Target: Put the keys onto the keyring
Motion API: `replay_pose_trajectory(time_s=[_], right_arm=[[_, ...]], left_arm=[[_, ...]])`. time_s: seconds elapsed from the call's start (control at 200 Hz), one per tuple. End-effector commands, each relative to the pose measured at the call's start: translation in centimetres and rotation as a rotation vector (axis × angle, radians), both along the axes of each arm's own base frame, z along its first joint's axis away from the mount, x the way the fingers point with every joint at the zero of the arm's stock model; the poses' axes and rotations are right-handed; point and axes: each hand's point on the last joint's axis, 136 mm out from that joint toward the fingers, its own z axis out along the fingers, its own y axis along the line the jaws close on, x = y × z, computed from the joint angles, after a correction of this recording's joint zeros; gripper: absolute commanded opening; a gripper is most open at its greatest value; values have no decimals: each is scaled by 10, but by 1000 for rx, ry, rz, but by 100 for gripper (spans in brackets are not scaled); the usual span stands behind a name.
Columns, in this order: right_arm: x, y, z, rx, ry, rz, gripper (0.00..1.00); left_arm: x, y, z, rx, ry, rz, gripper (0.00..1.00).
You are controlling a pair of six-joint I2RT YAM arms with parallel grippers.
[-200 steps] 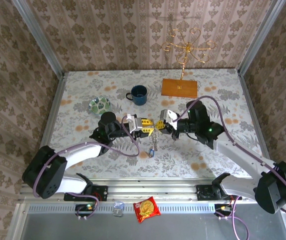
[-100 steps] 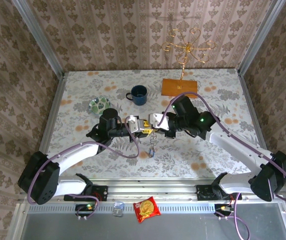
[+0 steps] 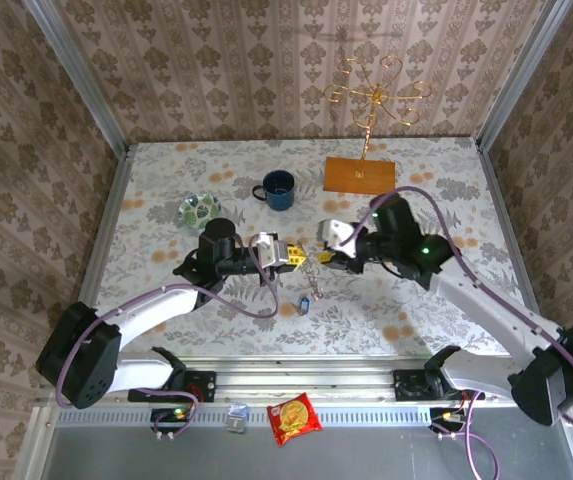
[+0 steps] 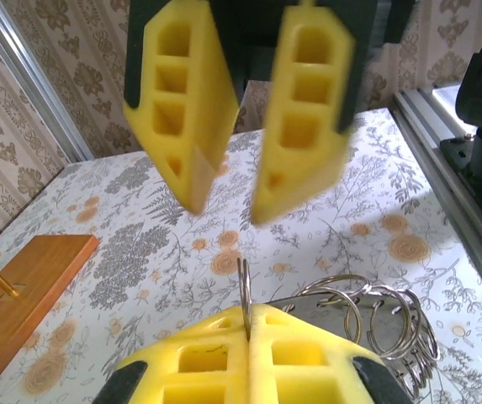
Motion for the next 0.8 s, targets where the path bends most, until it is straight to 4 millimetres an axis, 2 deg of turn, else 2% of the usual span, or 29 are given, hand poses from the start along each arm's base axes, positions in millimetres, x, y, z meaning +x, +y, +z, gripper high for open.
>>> replay_pose_trajectory(time_s=[0.0,0.275,0.605,0.72,0.795], right_arm=[[-12,13,33,219,-20,93,28],[-14,21,19,242,34,115,29],[-13,35,24,260,25,149,27],[-14,40,25,269,30,166,18],[-17,43,24,271,42,186,1]], left_arm=[[-6,2,27,-118,-22,-38,0],[-7,5,38,-198,11,-71,0],[-11,3,40,-218,39,-109,0],[-12,2,39,-219,52,-123,0],[-12,2,39,-222,56,-125,0]])
